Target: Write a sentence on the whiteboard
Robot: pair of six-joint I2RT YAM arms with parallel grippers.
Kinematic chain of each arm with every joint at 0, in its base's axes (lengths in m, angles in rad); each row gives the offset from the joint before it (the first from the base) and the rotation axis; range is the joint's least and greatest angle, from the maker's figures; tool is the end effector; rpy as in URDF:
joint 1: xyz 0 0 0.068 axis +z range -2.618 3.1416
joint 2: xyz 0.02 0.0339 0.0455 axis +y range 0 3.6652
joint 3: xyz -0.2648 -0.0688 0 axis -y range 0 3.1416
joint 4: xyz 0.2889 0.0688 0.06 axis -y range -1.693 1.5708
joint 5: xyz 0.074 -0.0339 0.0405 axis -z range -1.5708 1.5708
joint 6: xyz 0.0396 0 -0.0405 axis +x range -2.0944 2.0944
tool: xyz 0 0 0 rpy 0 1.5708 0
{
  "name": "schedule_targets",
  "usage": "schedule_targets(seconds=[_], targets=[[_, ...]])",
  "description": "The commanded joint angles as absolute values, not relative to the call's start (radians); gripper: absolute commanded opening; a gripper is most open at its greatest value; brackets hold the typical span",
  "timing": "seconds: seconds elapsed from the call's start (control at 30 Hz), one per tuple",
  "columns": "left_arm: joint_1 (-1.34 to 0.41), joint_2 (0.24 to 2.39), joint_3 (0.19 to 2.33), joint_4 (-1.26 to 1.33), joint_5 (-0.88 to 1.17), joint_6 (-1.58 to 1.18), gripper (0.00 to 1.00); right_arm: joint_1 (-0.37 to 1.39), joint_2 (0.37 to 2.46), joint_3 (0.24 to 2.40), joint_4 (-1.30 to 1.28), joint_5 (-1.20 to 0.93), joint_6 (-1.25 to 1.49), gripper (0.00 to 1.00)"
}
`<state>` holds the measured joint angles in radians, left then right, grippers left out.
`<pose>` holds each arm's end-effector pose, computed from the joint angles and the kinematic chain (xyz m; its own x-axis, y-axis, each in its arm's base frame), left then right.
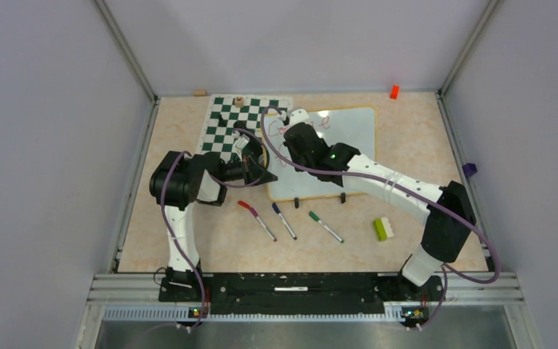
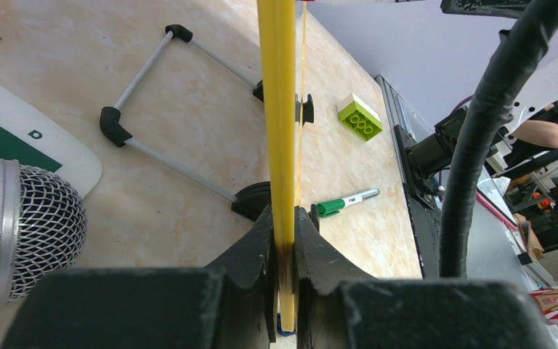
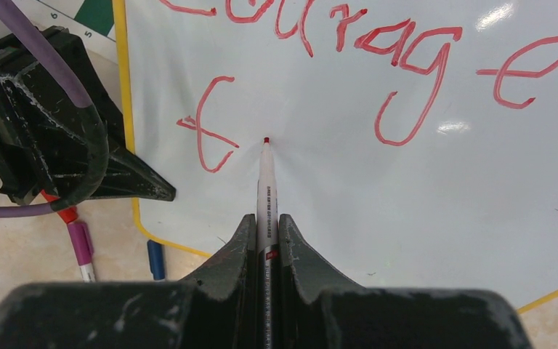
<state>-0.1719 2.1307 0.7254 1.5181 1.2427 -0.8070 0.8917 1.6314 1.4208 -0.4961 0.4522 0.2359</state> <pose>0.3420 -0.0974 0.0726 -0.6324 -0.1264 -0.7642 0.7592 0.0944 -0.6439 0.2738 0.3116 0.3049 -0.5113 -0.2988 -0.8058 -0.3823 0.9188 -0.0981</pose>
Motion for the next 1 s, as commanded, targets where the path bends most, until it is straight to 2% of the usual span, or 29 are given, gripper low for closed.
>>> schedule_targets(seconds=[0.0, 0.47, 0.97], targets=[[-0.169, 2.102, 0.721, 1.618, 1.257, -0.759, 0.00, 0.887, 1.654, 1.459, -0.468, 0.468, 0.225, 0.00], [-0.169, 2.105, 0.725, 1.619, 1.260, -0.758, 0.00, 0.887, 1.626, 1.371, -0.466, 0.381, 0.222, 0.00], [-0.170, 2.102, 0.723, 1.618, 1.258, -0.759, 0.00, 0.869, 1.627, 1.435, -0.515, 0.502, 0.211, 0.00]])
